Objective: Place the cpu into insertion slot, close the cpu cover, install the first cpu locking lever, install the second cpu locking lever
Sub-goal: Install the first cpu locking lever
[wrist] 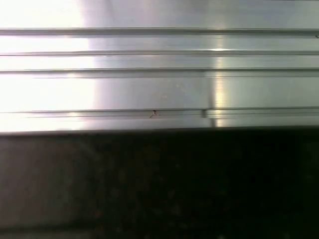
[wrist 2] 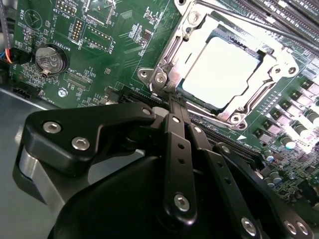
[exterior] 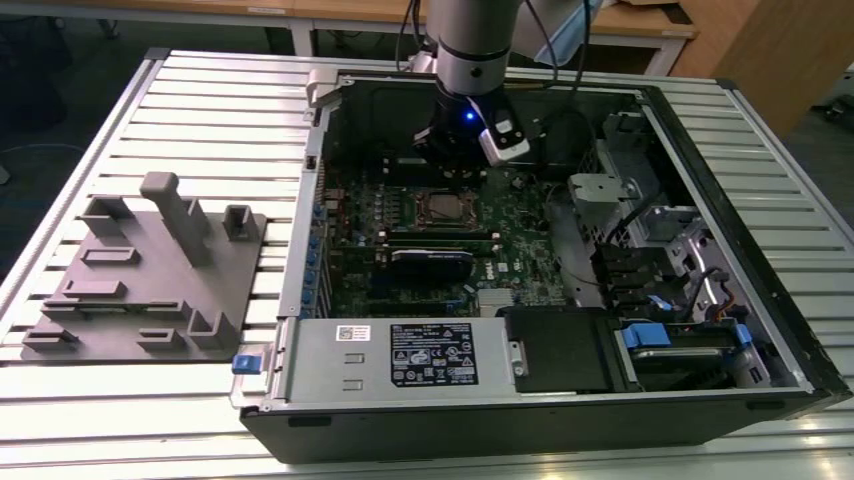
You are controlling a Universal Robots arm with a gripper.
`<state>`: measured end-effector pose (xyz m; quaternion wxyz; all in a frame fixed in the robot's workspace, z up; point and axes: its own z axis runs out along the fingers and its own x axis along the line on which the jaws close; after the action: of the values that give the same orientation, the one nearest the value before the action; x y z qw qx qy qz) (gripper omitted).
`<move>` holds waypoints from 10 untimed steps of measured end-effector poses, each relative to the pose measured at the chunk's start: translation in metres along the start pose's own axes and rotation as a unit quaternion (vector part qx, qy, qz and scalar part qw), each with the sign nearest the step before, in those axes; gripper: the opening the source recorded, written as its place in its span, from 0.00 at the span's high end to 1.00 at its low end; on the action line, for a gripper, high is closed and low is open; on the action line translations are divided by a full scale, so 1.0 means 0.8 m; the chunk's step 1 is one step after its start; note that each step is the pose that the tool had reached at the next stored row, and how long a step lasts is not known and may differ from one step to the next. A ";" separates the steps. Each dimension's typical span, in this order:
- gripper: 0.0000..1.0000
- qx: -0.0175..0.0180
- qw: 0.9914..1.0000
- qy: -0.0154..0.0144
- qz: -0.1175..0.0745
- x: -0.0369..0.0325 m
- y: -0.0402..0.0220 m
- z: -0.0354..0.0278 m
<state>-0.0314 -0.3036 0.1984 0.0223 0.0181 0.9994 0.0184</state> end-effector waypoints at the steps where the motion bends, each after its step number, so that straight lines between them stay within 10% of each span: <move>1: 0.89 0.000 1.000 0.000 0.000 0.0000 0.0000 0.0005; 10: 0.89 0.000 1.000 -0.001 0.000 -0.0002 0.0008 0.0013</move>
<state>-0.0312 -0.3029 0.1974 0.0229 0.0181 0.9994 0.0186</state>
